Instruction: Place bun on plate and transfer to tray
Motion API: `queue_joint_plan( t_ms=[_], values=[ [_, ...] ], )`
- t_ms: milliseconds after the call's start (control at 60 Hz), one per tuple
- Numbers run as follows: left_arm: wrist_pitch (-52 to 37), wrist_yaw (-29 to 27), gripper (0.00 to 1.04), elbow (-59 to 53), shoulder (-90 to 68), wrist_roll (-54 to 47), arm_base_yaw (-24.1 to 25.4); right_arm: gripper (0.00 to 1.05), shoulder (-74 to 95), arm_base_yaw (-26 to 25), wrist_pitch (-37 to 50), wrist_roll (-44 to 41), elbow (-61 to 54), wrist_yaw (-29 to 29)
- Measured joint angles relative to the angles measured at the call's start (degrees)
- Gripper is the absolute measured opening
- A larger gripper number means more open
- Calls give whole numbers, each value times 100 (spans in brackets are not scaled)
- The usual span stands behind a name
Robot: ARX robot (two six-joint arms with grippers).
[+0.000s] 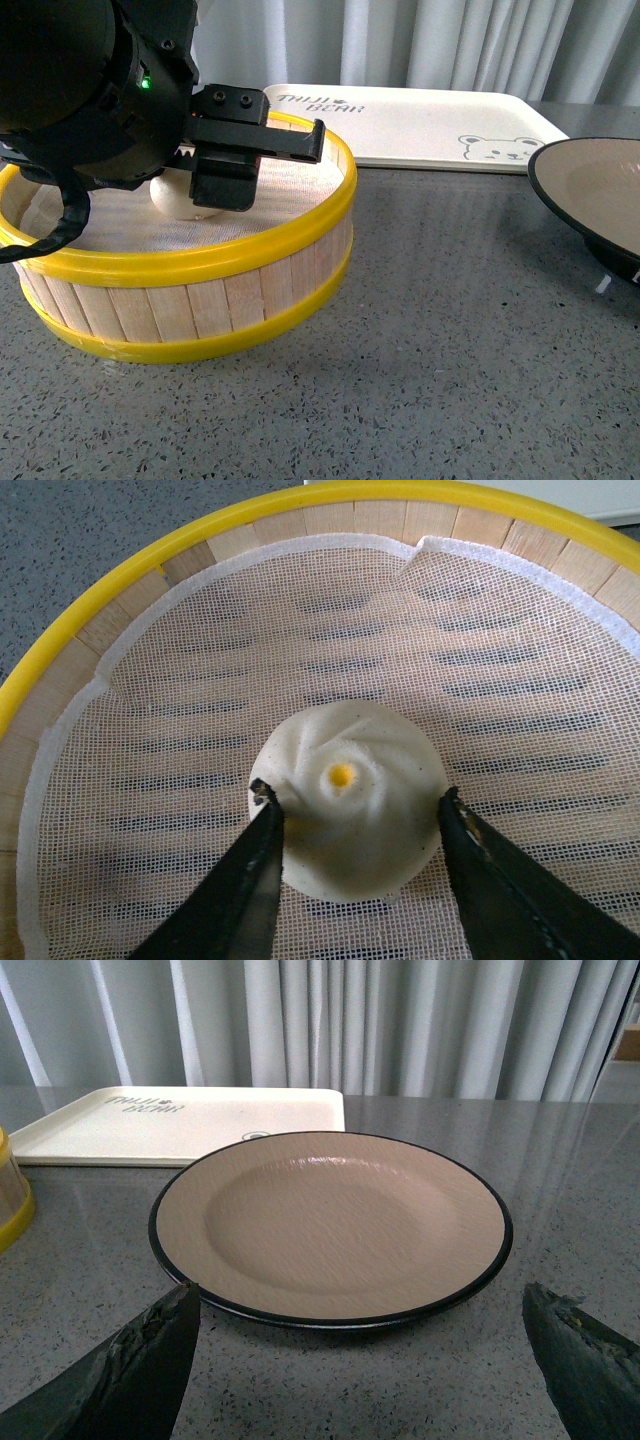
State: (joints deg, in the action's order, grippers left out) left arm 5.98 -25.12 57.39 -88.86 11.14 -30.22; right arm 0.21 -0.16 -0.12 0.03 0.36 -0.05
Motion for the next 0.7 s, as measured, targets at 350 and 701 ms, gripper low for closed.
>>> queue_joint_plan(
  t_ms=[350,701],
  values=[
    [-2,146,4,-17,-9,223,13,96,0,0,0,2,0,0],
    [39,234,4,-13,103,264,74,96,0,0,0,2,0,0]
  ],
)
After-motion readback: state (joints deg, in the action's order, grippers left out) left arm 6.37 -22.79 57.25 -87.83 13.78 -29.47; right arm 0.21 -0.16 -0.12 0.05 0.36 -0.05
